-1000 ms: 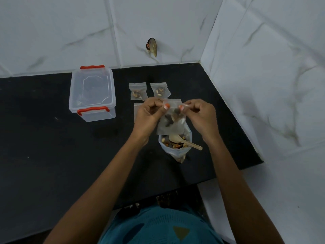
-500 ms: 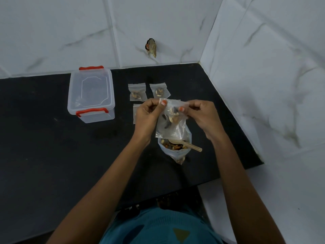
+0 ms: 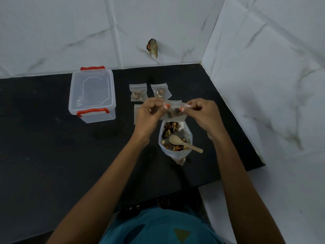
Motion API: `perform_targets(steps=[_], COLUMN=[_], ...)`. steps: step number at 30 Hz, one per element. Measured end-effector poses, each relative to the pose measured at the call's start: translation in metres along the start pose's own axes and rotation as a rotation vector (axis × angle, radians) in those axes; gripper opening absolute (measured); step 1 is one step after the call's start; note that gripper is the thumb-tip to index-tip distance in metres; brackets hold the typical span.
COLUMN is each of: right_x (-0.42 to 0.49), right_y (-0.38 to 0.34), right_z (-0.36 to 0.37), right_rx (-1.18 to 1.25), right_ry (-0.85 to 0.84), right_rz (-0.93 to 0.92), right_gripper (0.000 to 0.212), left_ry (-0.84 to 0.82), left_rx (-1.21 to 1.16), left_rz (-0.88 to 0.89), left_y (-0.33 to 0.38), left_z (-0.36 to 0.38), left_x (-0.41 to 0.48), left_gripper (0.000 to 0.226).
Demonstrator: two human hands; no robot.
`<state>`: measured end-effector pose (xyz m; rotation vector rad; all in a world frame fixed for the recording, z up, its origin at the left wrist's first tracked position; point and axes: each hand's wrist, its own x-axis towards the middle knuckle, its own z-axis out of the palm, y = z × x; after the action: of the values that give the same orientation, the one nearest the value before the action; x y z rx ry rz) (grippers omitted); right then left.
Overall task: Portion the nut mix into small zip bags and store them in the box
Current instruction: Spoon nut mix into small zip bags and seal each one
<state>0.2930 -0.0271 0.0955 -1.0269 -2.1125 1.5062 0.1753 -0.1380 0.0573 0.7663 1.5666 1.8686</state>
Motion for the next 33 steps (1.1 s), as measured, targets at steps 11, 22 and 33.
perform_targets(steps=[11, 22, 33], right_x=[-0.0025, -0.0015, -0.0024], right_y=[-0.0015, 0.0009, 0.0020], right_z=[0.0011, 0.0060, 0.0088], right_rx=[0.090, 0.117, 0.351], right_ry=[-0.038, -0.070, -0.062], right_rz=[0.056, 0.079, 0.098], right_gripper=[0.012, 0.015, 0.016], left_ry=[0.002, 0.022, 0.066], left_rx=[-0.014, -0.024, -0.069], left_rz=[-0.043, -0.026, -0.031], left_y=[0.0008, 0.0030, 0.0020], left_z=[0.0055, 0.0091, 0.0101], left_x=[0.0011, -0.0022, -0.0013], left_gripper=[0.006, 0.011, 0.011])
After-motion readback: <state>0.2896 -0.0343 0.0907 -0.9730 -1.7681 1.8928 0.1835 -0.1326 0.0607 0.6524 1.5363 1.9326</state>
